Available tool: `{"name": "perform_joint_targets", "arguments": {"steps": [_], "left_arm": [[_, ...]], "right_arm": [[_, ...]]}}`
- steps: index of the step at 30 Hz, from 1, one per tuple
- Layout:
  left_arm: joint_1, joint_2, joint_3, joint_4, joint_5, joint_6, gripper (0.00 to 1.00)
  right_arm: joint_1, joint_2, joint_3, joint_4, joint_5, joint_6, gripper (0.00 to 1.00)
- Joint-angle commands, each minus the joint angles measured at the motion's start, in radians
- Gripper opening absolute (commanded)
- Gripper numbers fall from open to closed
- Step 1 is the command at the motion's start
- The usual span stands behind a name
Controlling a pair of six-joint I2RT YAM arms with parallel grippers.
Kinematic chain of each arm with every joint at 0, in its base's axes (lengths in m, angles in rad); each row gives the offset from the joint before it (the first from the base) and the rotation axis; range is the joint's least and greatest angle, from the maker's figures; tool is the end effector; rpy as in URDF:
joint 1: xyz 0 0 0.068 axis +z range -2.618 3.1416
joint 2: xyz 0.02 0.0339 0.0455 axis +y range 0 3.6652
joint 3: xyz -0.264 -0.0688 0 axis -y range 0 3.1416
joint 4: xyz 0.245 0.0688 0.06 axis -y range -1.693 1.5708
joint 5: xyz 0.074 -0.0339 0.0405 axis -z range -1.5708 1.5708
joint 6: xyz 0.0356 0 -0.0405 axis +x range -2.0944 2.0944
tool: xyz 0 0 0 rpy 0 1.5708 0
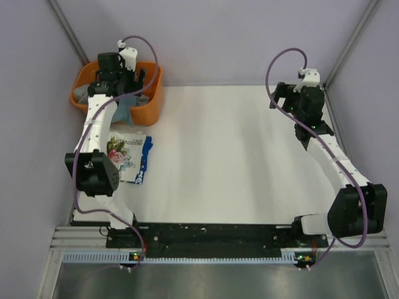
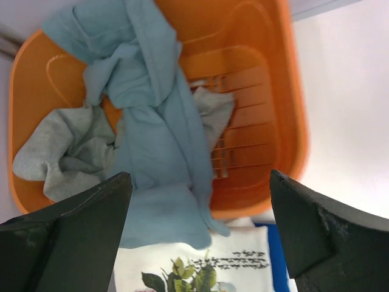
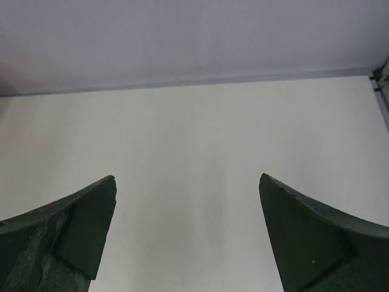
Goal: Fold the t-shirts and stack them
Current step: Grab crumpled tshirt from bin with the left arm
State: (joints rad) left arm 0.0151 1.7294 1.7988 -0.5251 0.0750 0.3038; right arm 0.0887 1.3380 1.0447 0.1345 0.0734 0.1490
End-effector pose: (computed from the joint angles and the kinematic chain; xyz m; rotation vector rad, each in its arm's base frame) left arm 0.4003 0.0034 0.4028 0.3385 1.9989 0.1256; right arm 0.3181 0.0257 0.3397 0.1063 1.7272 0.1118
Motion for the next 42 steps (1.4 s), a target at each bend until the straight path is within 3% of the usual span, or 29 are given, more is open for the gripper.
{"name": "perform_joint_targets", "arguments": {"steps": [1, 4, 8, 19, 25, 29, 31, 32, 33, 34, 35, 37, 42], "left_arm": [[0.02, 0.188, 0.215, -0.188, -0.181, 0.055, 0.98], [0.026, 0.323, 0.384, -0.233, -0.219, 0.035, 0.99], [0.026, 0.456, 0.52, -0.141, -0.319, 0.027, 0.99], [-0.006, 0.651, 0.533, 0.262, -0.337, 0.221, 0.99], [-0.009, 0.8, 0.665, 0.436, -0.412, 0.287, 0.99], [-0.006, 0.851, 0.672, 0.551, -0.399, 0.336, 0.97], [-0.006, 0.866, 0.675, 0.568, -0.382, 0.343, 0.88], [-0.004, 0.872, 0.675, 0.576, -0.379, 0.343, 0.79], [-0.004, 0.875, 0.672, 0.585, -0.38, 0.342, 0.6], [-0.006, 0.878, 0.674, 0.606, -0.397, 0.337, 0.23], [-0.001, 0.877, 0.677, 0.612, -0.411, 0.333, 0.11], [0.009, 0.863, 0.679, 0.616, -0.412, 0.319, 0.01], [0.045, 0.728, 0.645, 0.531, -0.388, 0.219, 0.0]], "right_arm": [[0.08, 0.029, 0.081, -0.246, -0.049, -0.011, 0.98], [0.103, 0.018, 0.081, -0.26, -0.07, -0.014, 0.98], [0.131, 0.009, 0.069, -0.263, -0.093, -0.023, 0.99], [0.171, 0.006, 0.057, -0.26, -0.086, -0.062, 0.98], [0.189, 0.018, 0.077, -0.274, -0.092, -0.088, 0.98], [0.215, 0.013, 0.098, -0.288, -0.109, -0.134, 0.98], [0.224, 0.012, 0.116, -0.297, -0.112, -0.143, 0.99], [0.226, 0.013, 0.124, -0.3, -0.116, -0.143, 0.99], [0.227, 0.01, 0.129, -0.3, -0.118, -0.143, 0.99], [0.23, 0.007, 0.132, -0.299, -0.121, -0.143, 0.99], [0.232, 0.003, 0.136, -0.3, -0.121, -0.143, 0.99], [0.235, -0.006, 0.138, -0.299, -0.124, -0.143, 0.99], [0.247, -0.045, 0.126, -0.3, -0.123, -0.143, 0.99]]}}
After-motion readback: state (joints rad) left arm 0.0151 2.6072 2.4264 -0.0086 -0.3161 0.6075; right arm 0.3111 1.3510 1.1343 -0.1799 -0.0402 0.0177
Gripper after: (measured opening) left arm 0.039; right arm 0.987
